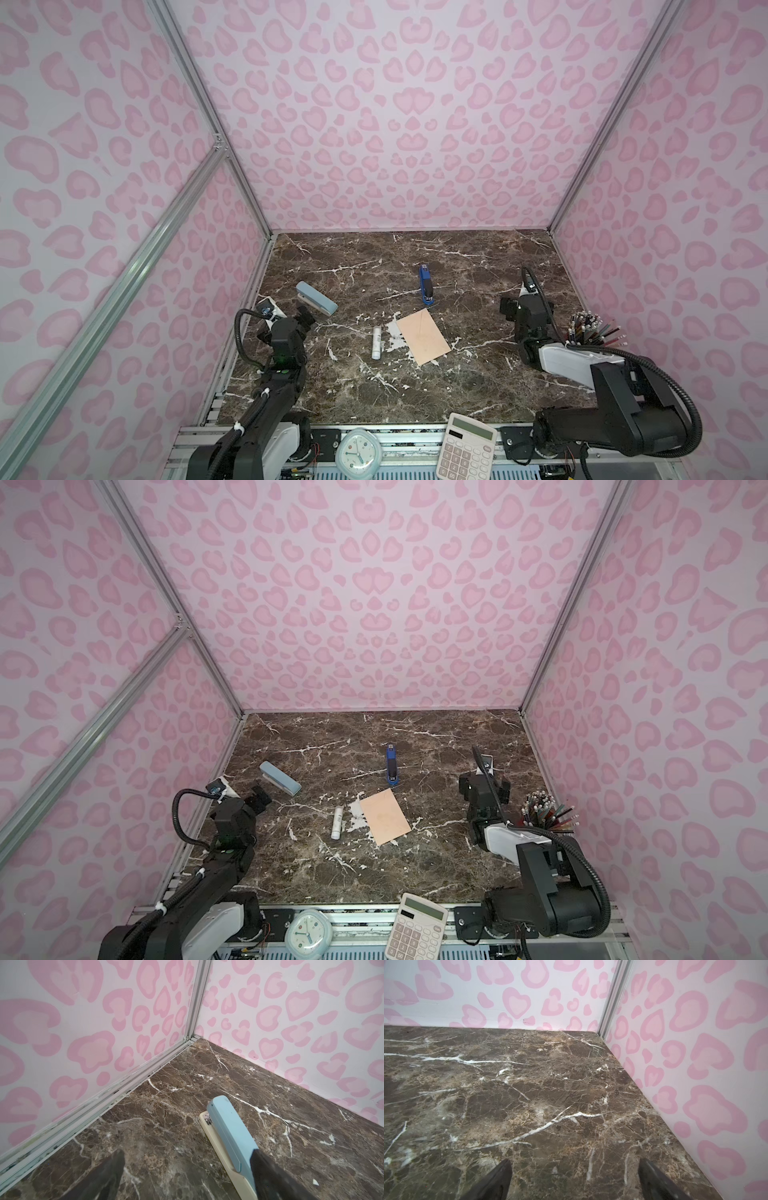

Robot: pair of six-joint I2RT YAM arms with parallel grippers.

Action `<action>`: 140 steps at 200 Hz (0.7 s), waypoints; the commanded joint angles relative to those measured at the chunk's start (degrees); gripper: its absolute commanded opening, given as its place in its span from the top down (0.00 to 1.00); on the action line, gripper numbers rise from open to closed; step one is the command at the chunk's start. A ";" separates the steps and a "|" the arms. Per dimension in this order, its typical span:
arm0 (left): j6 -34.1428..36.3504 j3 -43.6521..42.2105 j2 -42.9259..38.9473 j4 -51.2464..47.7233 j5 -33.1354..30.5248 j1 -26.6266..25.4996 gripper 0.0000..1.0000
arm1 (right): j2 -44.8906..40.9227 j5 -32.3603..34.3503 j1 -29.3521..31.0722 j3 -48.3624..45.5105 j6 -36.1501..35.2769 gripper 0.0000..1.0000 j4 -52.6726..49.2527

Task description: Place the letter into the envelope and seal it

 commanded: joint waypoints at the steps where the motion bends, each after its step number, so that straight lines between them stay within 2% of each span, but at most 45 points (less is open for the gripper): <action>1: 3.44 1.37 5.38 10.48 2.74 0.80 0.03 | 1.81 -4.47 -0.83 -0.11 -3.05 0.03 8.40; 28: 6.56 1.34 11.06 15.83 4.54 1.76 0.03 | 6.37 -6.21 -1.71 -0.49 -3.47 0.03 13.57; 43: 6.62 0.77 14.25 19.85 5.12 2.53 0.04 | 6.56 -8.90 -3.32 -0.43 -2.22 0.03 12.98; 54: 8.01 2.18 15.37 18.96 6.30 2.76 0.04 | 7.49 -10.52 -4.46 -0.92 -1.23 0.03 14.42; 73: 9.08 2.21 19.96 24.11 7.98 3.12 0.04 | 9.71 -12.02 -5.70 -2.29 -0.39 0.03 19.60; 97: 11.26 3.17 22.09 24.70 11.39 2.87 0.04 | 8.72 -13.25 -6.20 -1.00 -0.29 0.03 15.14; 107: 12.48 2.78 23.32 26.31 14.33 2.67 0.04 | 9.18 -13.62 -6.38 -1.27 -0.21 0.03 16.50; 122: 13.35 2.26 28.53 34.08 16.20 2.57 0.04 | 8.92 -14.15 -6.58 -0.98 -0.11 0.03 15.30; 132: 14.11 4.57 26.70 25.88 16.78 2.16 0.04 | 8.97 -14.75 -6.86 -1.00 -0.03 0.03 15.69; 140: 14.51 3.75 28.28 30.40 16.25 1.71 0.04 | 8.99 -14.84 -6.89 -0.95 -0.07 0.03 15.45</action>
